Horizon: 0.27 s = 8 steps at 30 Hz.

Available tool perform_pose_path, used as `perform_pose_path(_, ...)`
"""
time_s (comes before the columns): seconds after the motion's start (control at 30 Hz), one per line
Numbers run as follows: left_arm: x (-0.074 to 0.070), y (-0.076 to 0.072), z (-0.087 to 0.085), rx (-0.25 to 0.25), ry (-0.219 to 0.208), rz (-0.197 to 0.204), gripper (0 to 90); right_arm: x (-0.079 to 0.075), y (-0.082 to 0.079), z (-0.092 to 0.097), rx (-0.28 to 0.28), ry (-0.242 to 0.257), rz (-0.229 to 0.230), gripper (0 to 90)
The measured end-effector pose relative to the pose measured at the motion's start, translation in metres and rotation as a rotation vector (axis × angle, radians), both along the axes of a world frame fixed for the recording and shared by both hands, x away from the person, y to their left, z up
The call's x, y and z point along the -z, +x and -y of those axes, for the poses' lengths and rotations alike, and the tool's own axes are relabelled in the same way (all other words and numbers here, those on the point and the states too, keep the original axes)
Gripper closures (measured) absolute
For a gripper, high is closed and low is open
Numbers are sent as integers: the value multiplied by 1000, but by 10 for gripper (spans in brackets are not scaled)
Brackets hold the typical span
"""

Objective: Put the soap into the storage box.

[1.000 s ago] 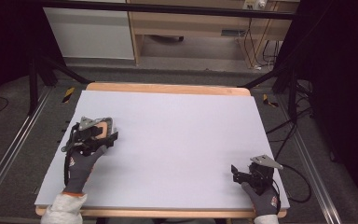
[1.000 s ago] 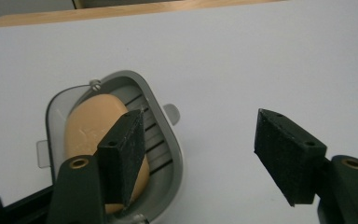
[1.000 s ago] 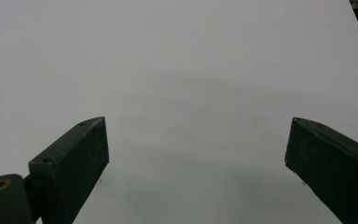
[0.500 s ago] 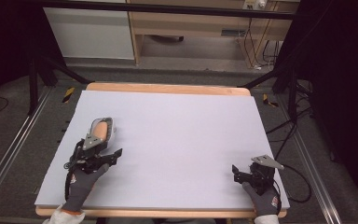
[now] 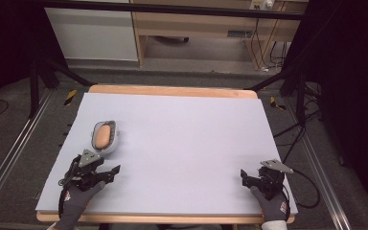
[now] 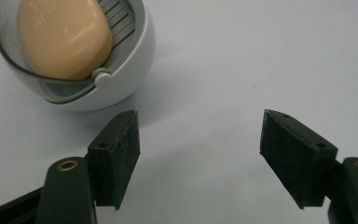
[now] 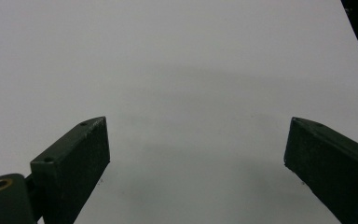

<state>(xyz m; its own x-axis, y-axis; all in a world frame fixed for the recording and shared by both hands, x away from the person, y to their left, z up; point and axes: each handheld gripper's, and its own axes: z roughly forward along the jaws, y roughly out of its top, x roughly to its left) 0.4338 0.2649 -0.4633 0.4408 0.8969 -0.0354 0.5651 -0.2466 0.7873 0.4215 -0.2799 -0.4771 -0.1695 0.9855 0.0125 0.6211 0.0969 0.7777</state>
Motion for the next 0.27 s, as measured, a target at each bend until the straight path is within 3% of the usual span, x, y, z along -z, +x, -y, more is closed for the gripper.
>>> perform_pose_path(0.27,2,-3,-12,-20,-8,-15,262,1,1,1,6,3,-4,70)
